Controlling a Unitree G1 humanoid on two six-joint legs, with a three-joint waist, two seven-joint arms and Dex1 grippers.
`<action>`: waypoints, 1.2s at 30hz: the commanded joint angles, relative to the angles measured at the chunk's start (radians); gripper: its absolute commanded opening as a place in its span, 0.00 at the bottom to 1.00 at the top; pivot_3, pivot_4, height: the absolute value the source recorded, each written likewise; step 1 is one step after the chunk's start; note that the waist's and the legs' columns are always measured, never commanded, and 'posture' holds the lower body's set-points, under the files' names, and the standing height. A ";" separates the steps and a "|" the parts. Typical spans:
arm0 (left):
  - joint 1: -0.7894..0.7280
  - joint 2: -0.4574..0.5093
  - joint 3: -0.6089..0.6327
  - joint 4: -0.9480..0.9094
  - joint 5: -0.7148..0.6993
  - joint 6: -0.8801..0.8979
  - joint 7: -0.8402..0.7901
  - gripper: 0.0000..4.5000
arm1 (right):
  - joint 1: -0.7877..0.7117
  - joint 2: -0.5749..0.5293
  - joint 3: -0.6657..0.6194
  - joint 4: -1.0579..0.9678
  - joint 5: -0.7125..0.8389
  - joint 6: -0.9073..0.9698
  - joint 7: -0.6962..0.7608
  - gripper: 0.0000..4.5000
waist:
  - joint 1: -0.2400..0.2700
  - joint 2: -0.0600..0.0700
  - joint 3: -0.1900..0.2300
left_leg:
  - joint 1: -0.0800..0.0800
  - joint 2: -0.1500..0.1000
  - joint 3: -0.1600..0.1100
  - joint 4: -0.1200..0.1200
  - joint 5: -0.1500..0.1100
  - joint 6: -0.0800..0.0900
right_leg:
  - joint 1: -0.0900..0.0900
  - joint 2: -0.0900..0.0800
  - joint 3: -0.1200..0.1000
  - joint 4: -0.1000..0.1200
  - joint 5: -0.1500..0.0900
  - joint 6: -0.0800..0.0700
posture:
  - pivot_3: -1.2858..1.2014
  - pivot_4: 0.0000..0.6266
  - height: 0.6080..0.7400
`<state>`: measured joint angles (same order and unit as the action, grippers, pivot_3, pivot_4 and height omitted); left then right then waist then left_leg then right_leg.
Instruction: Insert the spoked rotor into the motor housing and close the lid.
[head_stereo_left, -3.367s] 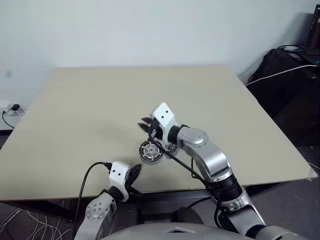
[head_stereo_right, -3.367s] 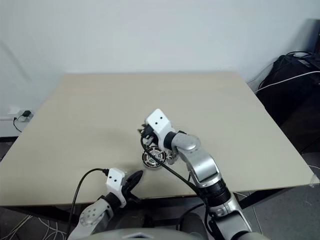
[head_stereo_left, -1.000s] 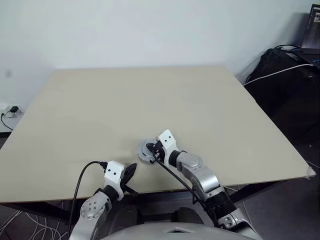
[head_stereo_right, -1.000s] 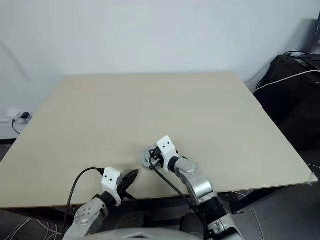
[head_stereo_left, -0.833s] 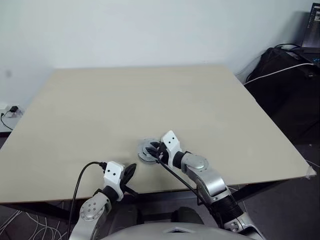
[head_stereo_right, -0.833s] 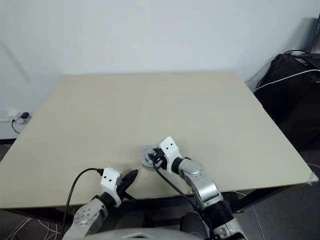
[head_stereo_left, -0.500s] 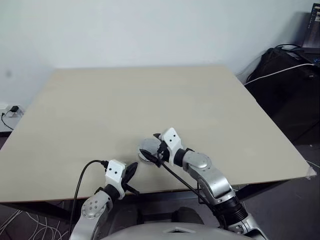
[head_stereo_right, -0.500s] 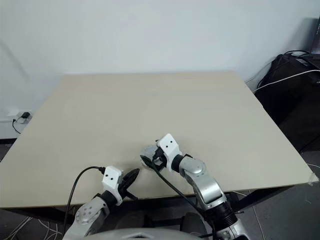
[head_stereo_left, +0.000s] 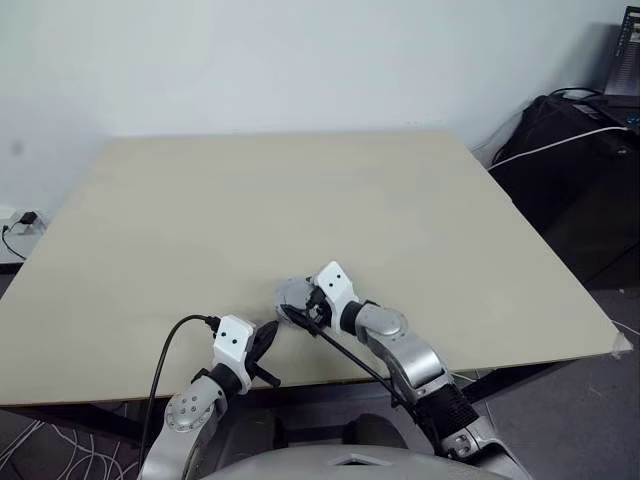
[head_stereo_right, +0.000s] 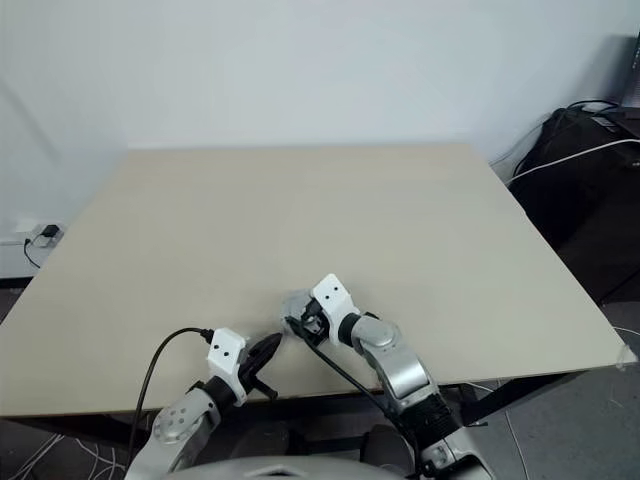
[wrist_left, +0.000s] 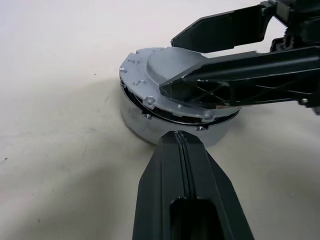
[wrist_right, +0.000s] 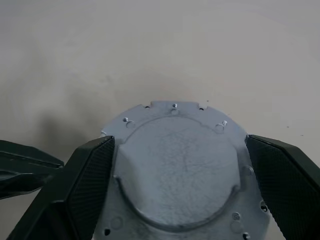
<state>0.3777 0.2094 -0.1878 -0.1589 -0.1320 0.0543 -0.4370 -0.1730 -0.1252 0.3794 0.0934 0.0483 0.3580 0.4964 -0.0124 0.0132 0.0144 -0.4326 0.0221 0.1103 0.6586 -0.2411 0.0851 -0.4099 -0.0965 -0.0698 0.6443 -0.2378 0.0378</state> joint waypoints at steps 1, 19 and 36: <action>-0.005 0.002 0.004 -0.006 0.002 -0.029 0.000 0.00 | -0.021 0.005 -0.019 0.004 -0.006 -0.024 -0.006 0.99 | 0.000 0.000 0.000 | 0.000 0.000 0.000 0.000 0.000 0.000 | 0.000 0.000 0.000 0.000 0.000 0.000 | 0.52 0.00 1.00; 0.008 -0.001 0.004 0.000 0.001 -0.042 0.001 0.00 | 0.001 -0.014 -0.013 -0.057 -0.016 0.001 -0.007 0.71 | 0.001 0.000 0.000 | 0.000 0.000 0.000 0.000 0.000 0.000 | 0.000 -0.001 0.000 0.000 0.000 0.000 | 0.52 0.00 1.00; 0.012 -0.007 0.001 -0.023 0.000 -0.026 0.015 0.00 | -0.034 -0.015 0.014 -0.027 -0.075 0.043 -0.010 0.71 | 0.001 0.000 0.000 | 0.000 0.000 0.000 0.000 0.000 0.000 | 0.000 0.000 0.000 0.000 0.000 0.000 | 0.52 0.00 1.00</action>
<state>0.3953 0.2043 -0.1862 -0.1360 -0.1292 0.0365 -0.4233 -0.1886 -0.1361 0.3987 0.0786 -0.0153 0.3983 0.4943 -0.0116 0.0133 0.0144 -0.4327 0.0221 0.1107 0.6587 -0.2412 0.0852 -0.4099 -0.0969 -0.0697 0.6444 -0.2378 0.0378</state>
